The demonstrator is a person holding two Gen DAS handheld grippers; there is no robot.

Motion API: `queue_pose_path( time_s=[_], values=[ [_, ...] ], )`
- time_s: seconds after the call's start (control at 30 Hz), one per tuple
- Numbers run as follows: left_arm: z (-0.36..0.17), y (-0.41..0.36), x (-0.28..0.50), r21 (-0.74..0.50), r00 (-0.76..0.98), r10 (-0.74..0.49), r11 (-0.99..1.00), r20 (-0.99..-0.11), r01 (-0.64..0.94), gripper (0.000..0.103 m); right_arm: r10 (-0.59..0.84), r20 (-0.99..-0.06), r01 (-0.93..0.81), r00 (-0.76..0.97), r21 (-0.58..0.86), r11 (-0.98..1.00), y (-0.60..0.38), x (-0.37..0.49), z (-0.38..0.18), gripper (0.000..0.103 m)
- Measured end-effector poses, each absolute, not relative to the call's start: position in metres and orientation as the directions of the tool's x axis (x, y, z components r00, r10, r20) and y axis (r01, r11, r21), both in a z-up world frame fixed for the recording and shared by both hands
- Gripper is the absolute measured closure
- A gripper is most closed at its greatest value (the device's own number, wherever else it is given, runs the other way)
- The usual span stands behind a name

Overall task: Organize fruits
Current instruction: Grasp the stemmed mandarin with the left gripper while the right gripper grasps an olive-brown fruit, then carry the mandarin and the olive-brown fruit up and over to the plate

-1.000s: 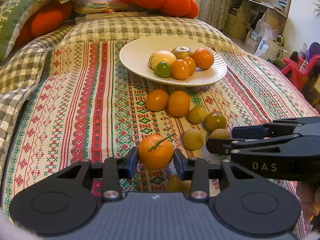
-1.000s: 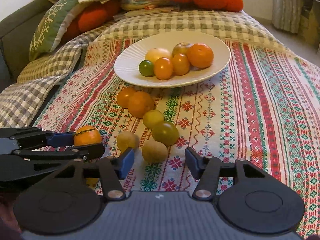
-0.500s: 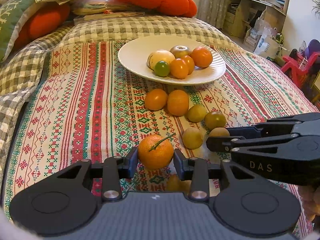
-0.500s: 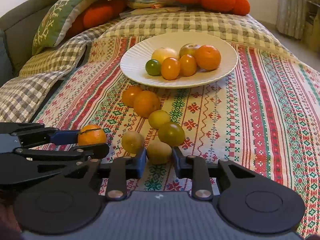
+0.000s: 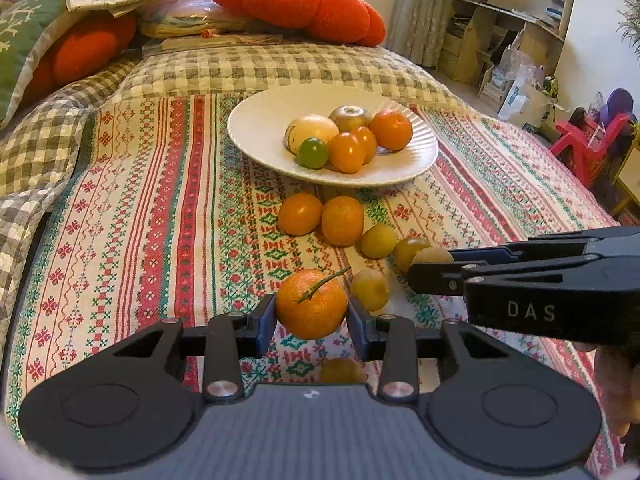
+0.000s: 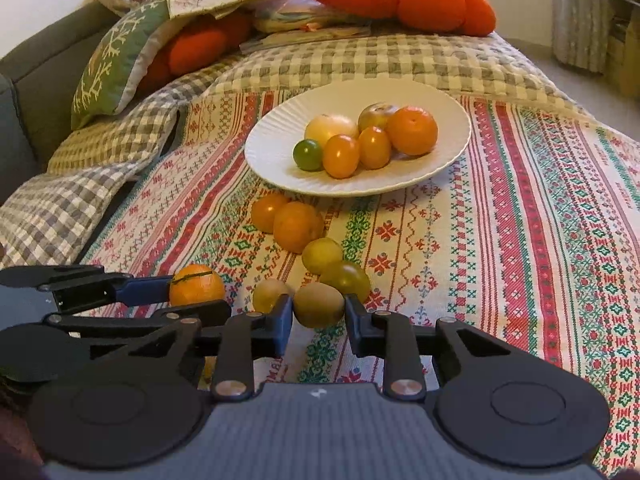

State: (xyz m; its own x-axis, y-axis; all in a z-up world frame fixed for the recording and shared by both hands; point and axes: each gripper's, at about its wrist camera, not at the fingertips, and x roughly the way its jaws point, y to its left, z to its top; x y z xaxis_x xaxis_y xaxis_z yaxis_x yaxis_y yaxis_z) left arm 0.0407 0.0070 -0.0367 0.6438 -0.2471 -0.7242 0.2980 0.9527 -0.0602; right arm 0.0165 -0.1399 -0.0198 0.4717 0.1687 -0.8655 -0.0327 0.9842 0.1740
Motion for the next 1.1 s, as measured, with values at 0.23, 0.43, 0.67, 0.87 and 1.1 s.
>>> queue_pose_path(
  time_s=[0.23, 0.43, 0.67, 0.87, 1.1],
  values=[
    [-0.025, 0.004, 0.043, -0.086, 0.660, -0.285, 0.944, -0.695, 0.317, 0.077, 0.176, -0.843, 0.001, 0.509, 0.206, 0.979, -0.150, 0.018, -0.011, 0.078],
    [-0.014, 0.003, 0.054, -0.127, 0.666, -0.318, 0.939, -0.675, 0.320, 0.077, 0.171, -0.818, 0.018, 0.550, 0.216, 0.976, -0.161, 0.023, -0.003, 0.078],
    [-0.005, 0.001, 0.082, -0.120, 0.668, -0.316, 0.939, -0.674, 0.323, 0.077, 0.156, -0.798, 0.034, 0.582, 0.215, 0.976, -0.171, 0.040, -0.003, 0.078],
    [0.001, -0.004, 0.115, -0.123, 0.673, -0.330, 0.934, -0.662, 0.336, 0.077, 0.134, -0.785, 0.021, 0.605, 0.183, 0.983, -0.175, 0.058, -0.005, 0.078],
    [0.001, -0.012, 0.148, -0.121, 0.670, -0.332, 0.932, -0.664, 0.341, 0.077, 0.119, -0.783, -0.007, 0.611, 0.145, 0.989, -0.176, 0.076, -0.014, 0.078]
  ],
)
